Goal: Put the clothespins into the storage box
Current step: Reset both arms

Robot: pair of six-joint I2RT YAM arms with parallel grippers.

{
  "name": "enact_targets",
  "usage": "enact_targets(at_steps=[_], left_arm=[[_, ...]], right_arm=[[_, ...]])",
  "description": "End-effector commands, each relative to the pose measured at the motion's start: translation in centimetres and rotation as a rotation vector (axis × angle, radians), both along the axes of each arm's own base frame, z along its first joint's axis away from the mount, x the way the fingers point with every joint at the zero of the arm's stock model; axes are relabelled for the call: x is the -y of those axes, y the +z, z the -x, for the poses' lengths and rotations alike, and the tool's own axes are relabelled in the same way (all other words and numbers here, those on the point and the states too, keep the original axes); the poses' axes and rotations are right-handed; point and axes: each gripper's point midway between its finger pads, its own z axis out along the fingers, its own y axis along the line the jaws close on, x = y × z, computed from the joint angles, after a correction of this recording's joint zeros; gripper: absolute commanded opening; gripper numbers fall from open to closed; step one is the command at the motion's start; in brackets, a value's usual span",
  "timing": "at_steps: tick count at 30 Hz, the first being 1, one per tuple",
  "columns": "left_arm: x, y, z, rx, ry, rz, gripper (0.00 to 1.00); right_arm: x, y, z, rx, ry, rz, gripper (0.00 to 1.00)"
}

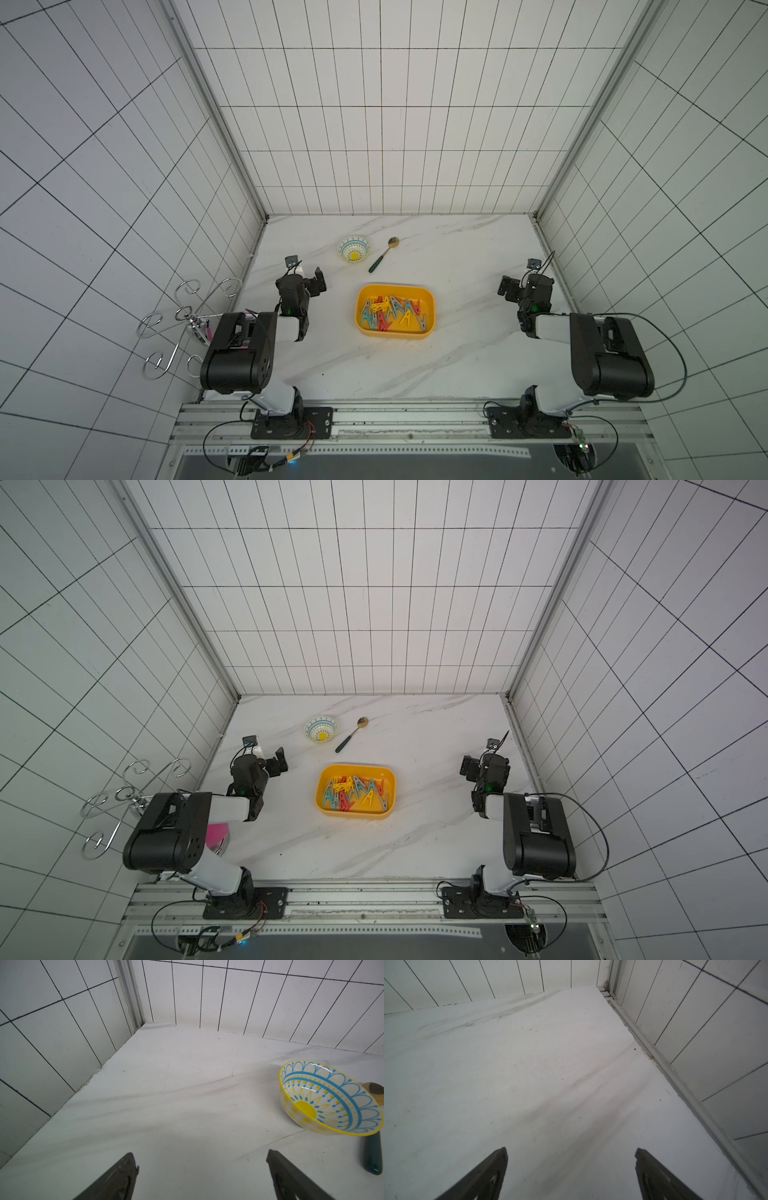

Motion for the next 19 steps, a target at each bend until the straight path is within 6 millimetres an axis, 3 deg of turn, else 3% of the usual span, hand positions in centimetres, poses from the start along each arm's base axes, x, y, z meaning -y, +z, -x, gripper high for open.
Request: enact_targets(at_steps=[1,19], left_arm=[[0.07,1.64,-0.57,0.046,-0.007,0.001,0.99],[0.09,1.66,-0.58,0.047,-0.008,0.001,0.99]], right_arm=[[-0.57,1.19,-0.24,0.062,0.048,0.010,0.99],[-0.50,1.13,-0.22,0.061,0.043,0.009,0.99]])
